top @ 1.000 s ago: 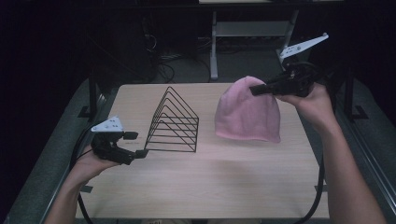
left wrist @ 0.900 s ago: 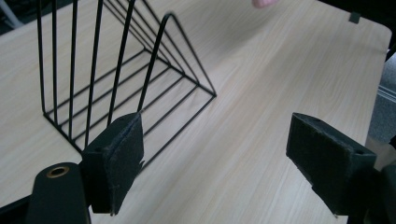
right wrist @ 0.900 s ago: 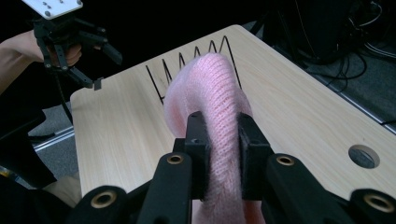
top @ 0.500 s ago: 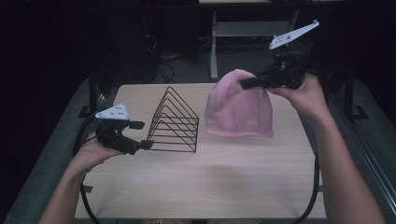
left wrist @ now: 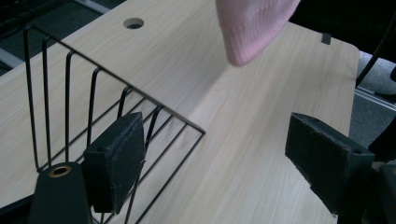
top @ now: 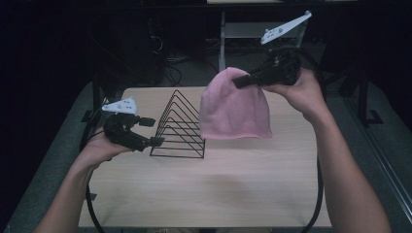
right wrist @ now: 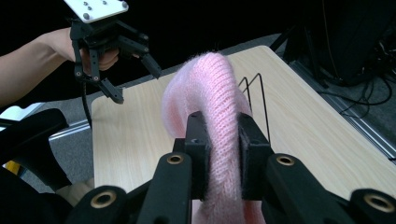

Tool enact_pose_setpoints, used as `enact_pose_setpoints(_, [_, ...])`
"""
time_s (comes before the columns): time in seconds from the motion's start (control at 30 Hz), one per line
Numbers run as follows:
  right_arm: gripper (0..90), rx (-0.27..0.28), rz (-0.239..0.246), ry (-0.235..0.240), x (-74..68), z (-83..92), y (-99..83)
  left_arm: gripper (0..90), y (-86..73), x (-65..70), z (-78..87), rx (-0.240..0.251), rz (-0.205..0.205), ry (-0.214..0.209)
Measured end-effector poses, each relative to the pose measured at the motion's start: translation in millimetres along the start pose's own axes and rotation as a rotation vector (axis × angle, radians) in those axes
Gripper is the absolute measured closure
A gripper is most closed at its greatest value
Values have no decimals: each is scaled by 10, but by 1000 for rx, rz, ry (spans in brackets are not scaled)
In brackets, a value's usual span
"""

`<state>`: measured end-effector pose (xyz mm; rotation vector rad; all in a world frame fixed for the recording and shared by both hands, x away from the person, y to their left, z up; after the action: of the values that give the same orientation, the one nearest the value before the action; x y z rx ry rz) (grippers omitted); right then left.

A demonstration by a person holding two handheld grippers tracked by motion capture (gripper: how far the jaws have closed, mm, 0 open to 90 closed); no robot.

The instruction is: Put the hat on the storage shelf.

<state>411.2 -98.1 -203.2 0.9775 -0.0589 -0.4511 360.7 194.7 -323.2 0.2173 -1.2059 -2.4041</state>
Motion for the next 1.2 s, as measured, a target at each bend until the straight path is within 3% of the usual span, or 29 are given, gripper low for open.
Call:
enact_pose_setpoints(0.17, [772, 0, 11, 21, -51, -83, 77, 203, 94, 1, -43, -7, -9, -12])
enact_pose_setpoints(0.4, [772, 7, 27, 41, -107, -167, 171, 228, 207, -16, -64, 27, -3, -39])
enact_pose_setpoints(0.83, [771, 13, 49, 78, -201, -320, 341, 247, 351, -12, -124, 6, -32, -44])
enact_pose_setpoints(1.2, [771, 10, 68, 99, -264, -435, 450, 392, 373, -59, -146, 1, -15, -84])
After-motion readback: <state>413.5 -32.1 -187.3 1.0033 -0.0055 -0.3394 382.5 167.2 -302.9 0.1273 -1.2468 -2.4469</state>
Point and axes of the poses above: each handheld gripper's, and its own axes: z roughly backward along the jaws, y roughly out of its top, x roughly to its right, the point moved 7 cm from there along -z, roughly forward along the jaws, and after that the axes turned 2 degrees about -z, right-handed, at the moved point
